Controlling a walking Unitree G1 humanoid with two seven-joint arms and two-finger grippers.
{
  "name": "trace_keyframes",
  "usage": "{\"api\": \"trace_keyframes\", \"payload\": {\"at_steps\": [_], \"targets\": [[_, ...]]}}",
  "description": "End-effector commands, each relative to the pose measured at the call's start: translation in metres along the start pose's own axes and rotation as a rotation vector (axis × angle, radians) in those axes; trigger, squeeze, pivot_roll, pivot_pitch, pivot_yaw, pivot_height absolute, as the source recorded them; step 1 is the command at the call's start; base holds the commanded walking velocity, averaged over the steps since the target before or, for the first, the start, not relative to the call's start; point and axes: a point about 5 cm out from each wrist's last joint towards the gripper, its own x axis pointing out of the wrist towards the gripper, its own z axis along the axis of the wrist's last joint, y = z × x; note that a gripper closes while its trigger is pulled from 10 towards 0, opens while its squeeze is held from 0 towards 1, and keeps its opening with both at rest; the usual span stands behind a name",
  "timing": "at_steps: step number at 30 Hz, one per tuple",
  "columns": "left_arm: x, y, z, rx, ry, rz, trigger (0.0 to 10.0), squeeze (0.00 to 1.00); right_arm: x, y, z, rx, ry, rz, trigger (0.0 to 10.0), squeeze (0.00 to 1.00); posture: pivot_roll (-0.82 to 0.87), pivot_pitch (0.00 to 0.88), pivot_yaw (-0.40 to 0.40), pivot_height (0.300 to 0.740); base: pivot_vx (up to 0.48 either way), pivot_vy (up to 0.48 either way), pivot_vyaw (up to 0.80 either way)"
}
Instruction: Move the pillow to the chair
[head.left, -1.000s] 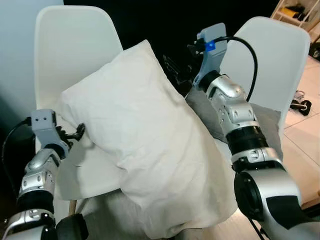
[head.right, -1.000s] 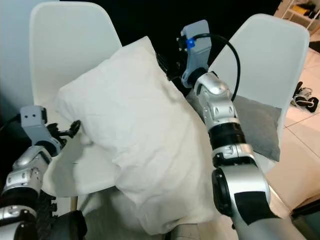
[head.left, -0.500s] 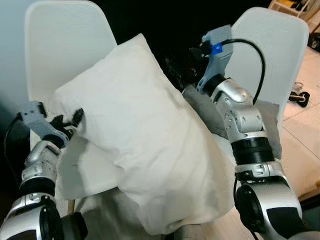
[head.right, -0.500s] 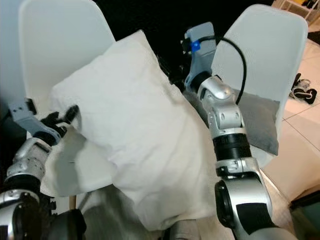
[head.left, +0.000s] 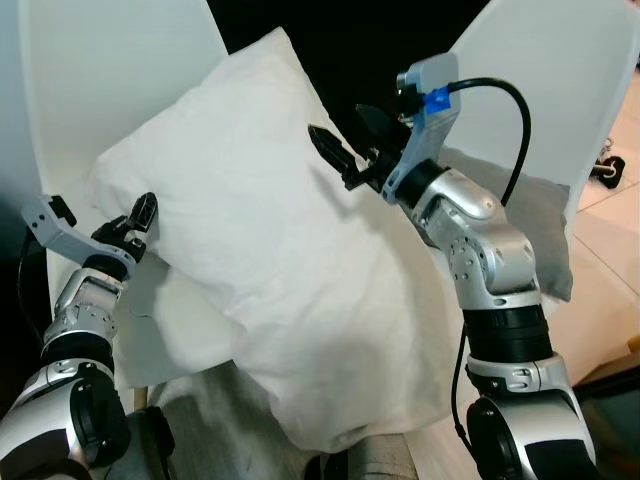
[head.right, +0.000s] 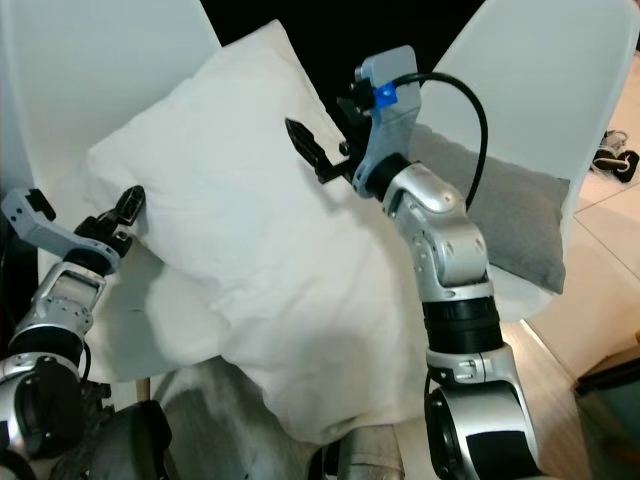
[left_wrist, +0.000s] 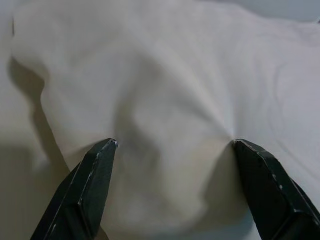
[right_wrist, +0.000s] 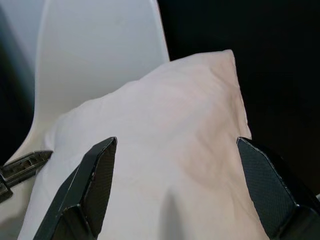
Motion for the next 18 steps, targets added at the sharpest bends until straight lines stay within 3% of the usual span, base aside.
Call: {"api": "trace_keyframes", "payload": {"at_steps": [1, 6, 14, 18], "targets": [[-0.003, 0.005, -0.006, -0.041, 0.029, 0.018, 10.0, 0.0, -0.007, 0.0, 0.002, 0.021, 0.016, -0.006, 10.0, 0.0, -0.22, 0.379, -0.181, 0.46, 0.0, 0.0, 0.0], [0.002, 0.0, 0.0, -0.055, 0.009, -0.011, 10.0, 0.0, -0.012, 0.004, 0.0, 0.03, 0.051, 0.009, 10.0, 0.0, -0.24, 0.391, -0.191, 0.446, 0.0, 0.0, 0.0], [0.018, -0.02, 0.026, -0.063, -0.062, -0.112, 10.0, 0.0, -0.018, 0.012, 0.007, 0.055, 0.041, 0.038, 10.0, 0.0, -0.26, 0.398, -0.206, 0.401, 0.0, 0.0, 0.0], [0.021, -0.024, 0.022, -0.067, -0.041, -0.116, 10.0, 0.0, -0.019, 0.014, 0.01, 0.061, 0.044, 0.042, 10.0, 0.0, -0.26, 0.402, -0.205, 0.386, 0.0, 0.0, 0.0]]}}
